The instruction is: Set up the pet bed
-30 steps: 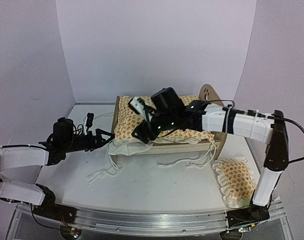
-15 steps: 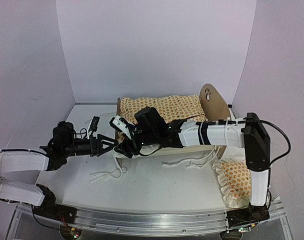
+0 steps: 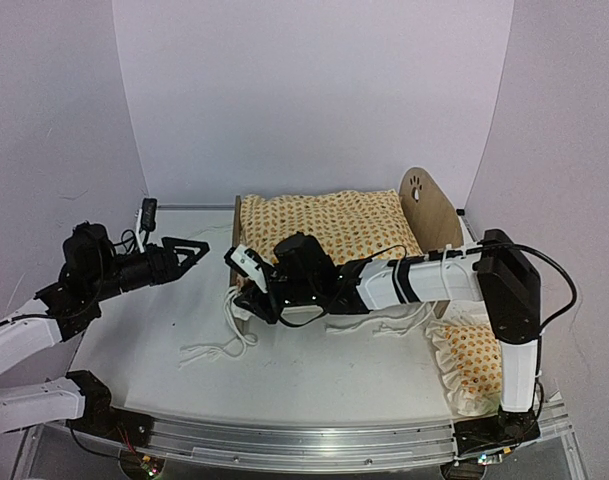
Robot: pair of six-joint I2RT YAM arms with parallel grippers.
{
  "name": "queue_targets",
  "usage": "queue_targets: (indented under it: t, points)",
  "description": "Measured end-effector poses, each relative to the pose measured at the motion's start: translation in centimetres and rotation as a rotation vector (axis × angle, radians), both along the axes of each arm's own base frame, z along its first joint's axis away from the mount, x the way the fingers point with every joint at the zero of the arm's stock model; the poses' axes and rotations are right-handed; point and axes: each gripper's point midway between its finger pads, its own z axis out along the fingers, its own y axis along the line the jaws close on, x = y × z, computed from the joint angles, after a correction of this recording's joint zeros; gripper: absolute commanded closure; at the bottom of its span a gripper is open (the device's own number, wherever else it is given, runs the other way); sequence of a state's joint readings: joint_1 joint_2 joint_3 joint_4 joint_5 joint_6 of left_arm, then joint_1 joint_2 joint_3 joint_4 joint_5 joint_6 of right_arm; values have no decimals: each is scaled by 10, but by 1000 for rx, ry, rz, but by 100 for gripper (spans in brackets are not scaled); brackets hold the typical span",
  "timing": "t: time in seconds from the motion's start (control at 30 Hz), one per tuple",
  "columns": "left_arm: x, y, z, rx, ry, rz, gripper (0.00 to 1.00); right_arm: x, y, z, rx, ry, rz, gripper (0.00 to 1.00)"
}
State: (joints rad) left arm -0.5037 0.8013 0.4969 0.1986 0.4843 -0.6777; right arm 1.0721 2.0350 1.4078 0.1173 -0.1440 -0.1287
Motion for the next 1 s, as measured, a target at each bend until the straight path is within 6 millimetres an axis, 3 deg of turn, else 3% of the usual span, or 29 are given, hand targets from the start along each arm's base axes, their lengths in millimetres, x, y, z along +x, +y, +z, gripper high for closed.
queue_targets:
  t: [0.17,0.27,0.43,0.57,0.73,0.9,1.0]
  points:
    - [10,13,38,71,-99,94,4,-2,-4,-2,19,27,-22,84]
    - [11,15,36,113,-112,104,4,-6,-15,2,21,49,-51,91]
    - [16,8,5,166,-28,65,5,-1,-27,28,72,64,-113,99]
    - [12,1,-29,166,55,20,13,7,-33,46,109,73,-144,100]
    - [3,-6,-74,188,168,-33,27,23,-50,49,118,105,-166,100]
    - [-11,-33,-96,226,217,-131,43,48,-78,56,157,178,-195,100]
    - [-20,-47,-96,219,214,-168,53,58,-87,58,175,211,-195,100]
